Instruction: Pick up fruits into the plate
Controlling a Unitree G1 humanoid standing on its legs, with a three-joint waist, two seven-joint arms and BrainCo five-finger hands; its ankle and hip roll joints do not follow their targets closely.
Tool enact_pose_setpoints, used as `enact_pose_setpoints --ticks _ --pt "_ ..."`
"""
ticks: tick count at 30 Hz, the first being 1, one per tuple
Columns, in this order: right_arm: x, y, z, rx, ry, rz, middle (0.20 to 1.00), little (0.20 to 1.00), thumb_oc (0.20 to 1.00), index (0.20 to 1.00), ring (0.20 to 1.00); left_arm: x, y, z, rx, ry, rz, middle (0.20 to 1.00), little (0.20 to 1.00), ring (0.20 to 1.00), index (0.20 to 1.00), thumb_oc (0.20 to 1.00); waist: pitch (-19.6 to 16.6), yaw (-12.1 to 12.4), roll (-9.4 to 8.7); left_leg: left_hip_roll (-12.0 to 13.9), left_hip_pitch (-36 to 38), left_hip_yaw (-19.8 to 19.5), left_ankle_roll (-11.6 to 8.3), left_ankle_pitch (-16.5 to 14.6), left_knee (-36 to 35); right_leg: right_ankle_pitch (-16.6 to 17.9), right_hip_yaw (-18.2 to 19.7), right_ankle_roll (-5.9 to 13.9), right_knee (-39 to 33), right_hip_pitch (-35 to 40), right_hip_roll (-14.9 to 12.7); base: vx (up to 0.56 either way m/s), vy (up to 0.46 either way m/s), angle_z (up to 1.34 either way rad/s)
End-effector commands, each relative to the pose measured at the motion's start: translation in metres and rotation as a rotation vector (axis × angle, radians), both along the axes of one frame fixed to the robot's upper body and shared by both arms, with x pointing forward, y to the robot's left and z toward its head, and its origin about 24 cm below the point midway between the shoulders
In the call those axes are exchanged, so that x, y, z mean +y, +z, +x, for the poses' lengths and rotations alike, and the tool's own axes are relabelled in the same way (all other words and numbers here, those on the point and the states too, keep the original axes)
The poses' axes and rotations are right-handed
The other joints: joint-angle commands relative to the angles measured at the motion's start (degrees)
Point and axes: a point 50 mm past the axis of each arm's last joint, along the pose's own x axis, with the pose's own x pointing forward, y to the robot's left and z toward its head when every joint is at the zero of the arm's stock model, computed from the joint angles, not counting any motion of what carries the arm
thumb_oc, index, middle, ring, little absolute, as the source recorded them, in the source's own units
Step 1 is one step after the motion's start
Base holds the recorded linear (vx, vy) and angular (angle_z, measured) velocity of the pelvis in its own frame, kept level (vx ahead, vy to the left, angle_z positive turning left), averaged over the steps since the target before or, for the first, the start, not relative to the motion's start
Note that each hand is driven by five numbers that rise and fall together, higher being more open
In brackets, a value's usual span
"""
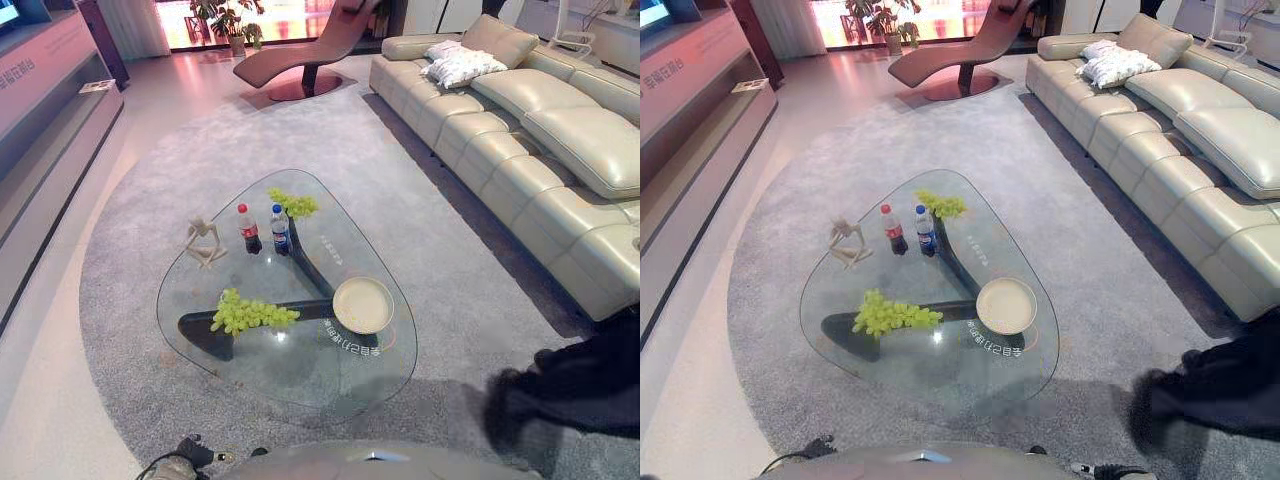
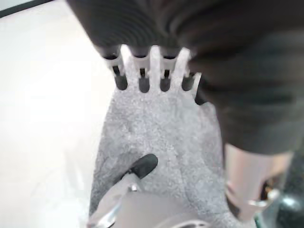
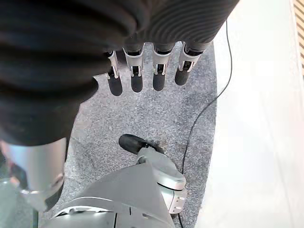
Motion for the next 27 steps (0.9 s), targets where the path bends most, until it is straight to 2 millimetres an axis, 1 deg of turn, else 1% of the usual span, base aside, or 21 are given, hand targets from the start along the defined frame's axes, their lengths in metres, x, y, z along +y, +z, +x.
enact_pose_setpoints --ticks 1,14,17,19,21,22,24,25,27 --pt "0.005 0.001 0.020 -0.001 0.029 0.008 1.000 1.000 1.000 1.000 1.000 0.016 0.009 0.023 -0.058 0.005 0.052 1.000 1.000 1.000 1.000 1.000 2.80 0.03 -1.76 -1.50 1.74 0.23 2.16 -5.90 0.85 -3.84 -1.20 0.92 1.59 2.61 -1.36 -0.03 0.043 -0.25" --pt "0.004 0.001 0.023 -0.012 0.027 0.002 1.000 1.000 1.000 1.000 1.000 0.017 0.010 0.027 -0.098 -0.005 0.076 1.000 1.000 1.000 1.000 1.000 3.36 0.30 -1.52 -2.05 1.41 -0.73 2.40 -6.06 0.94 -4.11 -0.74 0.72 1.81 2.38 -1.16 0.00 0.000 0.00" --pt "0.004 0.001 0.023 -0.014 0.027 0.000 1.000 1.000 1.000 1.000 1.000 0.017 0.012 0.029 -0.118 -0.015 0.087 1.000 1.000 1.000 1.000 1.000 3.47 0.15 -1.44 -2.13 1.45 -0.61 2.45 -6.11 0.92 -4.12 -0.69 0.74 1.77 2.38 -1.18 0.03 0.008 -0.04" --pt "0.003 0.001 0.023 -0.016 0.028 -0.006 1.000 1.000 1.000 1.000 1.000 0.018 0.014 0.034 -0.155 -0.026 0.103 1.000 1.000 1.000 1.000 1.000 3.74 0.04 -1.37 -2.11 1.38 -0.47 2.43 -6.09 1.00 -4.13 -0.61 0.79 1.85 2.26 -1.21 0.03 0.009 -0.05" --pt "0.000 0.003 0.023 -0.012 0.038 -0.015 1.000 1.000 1.000 1.000 1.000 0.020 0.019 0.045 -0.219 -0.058 0.133 1.000 1.000 1.000 1.000 1.000 4.15 -0.19 -1.17 -2.09 1.19 -0.25 2.41 -6.01 1.04 -4.12 -0.38 0.81 1.98 1.92 -1.21 0.01 0.021 -0.04" --pt "-0.002 0.004 0.025 -0.013 0.043 -0.021 1.000 1.000 1.000 1.000 1.000 0.021 0.022 0.053 -0.258 -0.090 0.154 1.000 1.000 1.000 1.000 1.000 4.52 -0.30 -1.07 -2.08 0.92 -0.15 2.38 -5.97 1.15 -4.17 -0.27 0.82 2.12 1.61 -1.22 0.00 0.000 0.00" --pt "-0.005 0.005 0.027 -0.017 0.049 -0.028 1.000 1.000 1.000 1.000 1.000 0.021 0.026 0.062 -0.296 -0.121 0.176 1.000 1.000 1.000 1.000 1.000 4.93 -0.41 -0.96 -2.09 0.58 -0.09 2.37 -5.90 1.25 -4.19 -0.12 0.84 2.25 1.22 -1.22 -0.02 0.017 -0.01" --pt "-0.009 0.007 0.032 -0.031 0.058 -0.040 1.000 1.000 1.000 1.000 1.000 0.022 0.035 0.080 -0.367 -0.180 0.218 1.000 1.000 1.000 1.000 1.000 5.72 -0.56 -0.72 -2.13 -0.23 0.02 2.38 -5.75 1.45 -4.17 0.17 0.82 2.53 0.30 -1.25 -0.06 0.042 -0.03" --pt "-0.015 0.012 0.044 -0.059 0.073 -0.057 1.000 1.000 1.000 1.000 1.000 0.021 0.050 0.106 -0.465 -0.253 0.270 1.000 1.000 1.000 1.000 1.000 6.98 -0.79 -0.35 -2.17 -1.71 0.08 2.46 -5.46 1.75 -4.09 0.72 0.78 3.13 -1.52 -1.29 -0.13 0.050 -0.06"
